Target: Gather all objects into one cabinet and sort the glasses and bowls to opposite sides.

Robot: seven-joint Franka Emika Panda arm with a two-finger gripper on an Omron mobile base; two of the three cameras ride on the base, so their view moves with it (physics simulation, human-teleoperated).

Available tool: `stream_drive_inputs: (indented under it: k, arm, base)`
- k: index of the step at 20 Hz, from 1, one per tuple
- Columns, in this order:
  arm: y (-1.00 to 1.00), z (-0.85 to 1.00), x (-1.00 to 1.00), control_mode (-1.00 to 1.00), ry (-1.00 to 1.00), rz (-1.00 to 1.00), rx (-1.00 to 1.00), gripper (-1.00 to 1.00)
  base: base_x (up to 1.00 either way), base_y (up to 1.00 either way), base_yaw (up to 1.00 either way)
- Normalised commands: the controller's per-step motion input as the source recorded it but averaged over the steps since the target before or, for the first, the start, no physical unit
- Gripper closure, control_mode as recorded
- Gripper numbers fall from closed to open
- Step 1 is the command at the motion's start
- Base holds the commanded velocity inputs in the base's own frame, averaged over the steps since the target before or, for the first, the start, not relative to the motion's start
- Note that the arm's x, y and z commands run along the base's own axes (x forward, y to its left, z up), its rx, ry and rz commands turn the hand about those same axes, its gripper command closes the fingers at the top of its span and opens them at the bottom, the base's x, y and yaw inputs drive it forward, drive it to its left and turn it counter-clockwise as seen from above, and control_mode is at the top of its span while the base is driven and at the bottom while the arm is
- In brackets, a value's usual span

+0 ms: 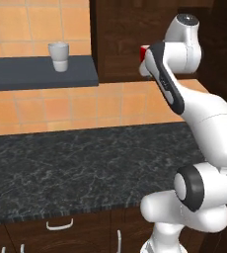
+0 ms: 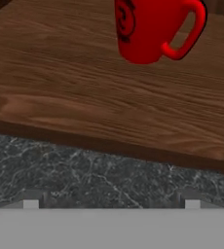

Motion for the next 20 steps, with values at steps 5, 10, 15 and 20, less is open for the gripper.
stream_drive_inputs:
  k: [5,10,15,20]
  arm:
    - [-0.28,0.23,0.66,-1.0,0.0,0.0,0.0,-1.0]
    - [-0.32,0.07,0.46,-1.0,0.0,0.0,0.0,-1.0]
    - [-0.05,0.11,0.46,-1.0,0.0,0.0,0.0,-1.0]
    - [0.0,0.05,0.49,-1.0,0.0,0.04,0.0,-1.0]
  base:
    - [0.0,0.0,0.0]
    - [0.0,0.0,0.0]
    - [0.0,0.0,0.0]
    - [0.0,0.0,0.0]
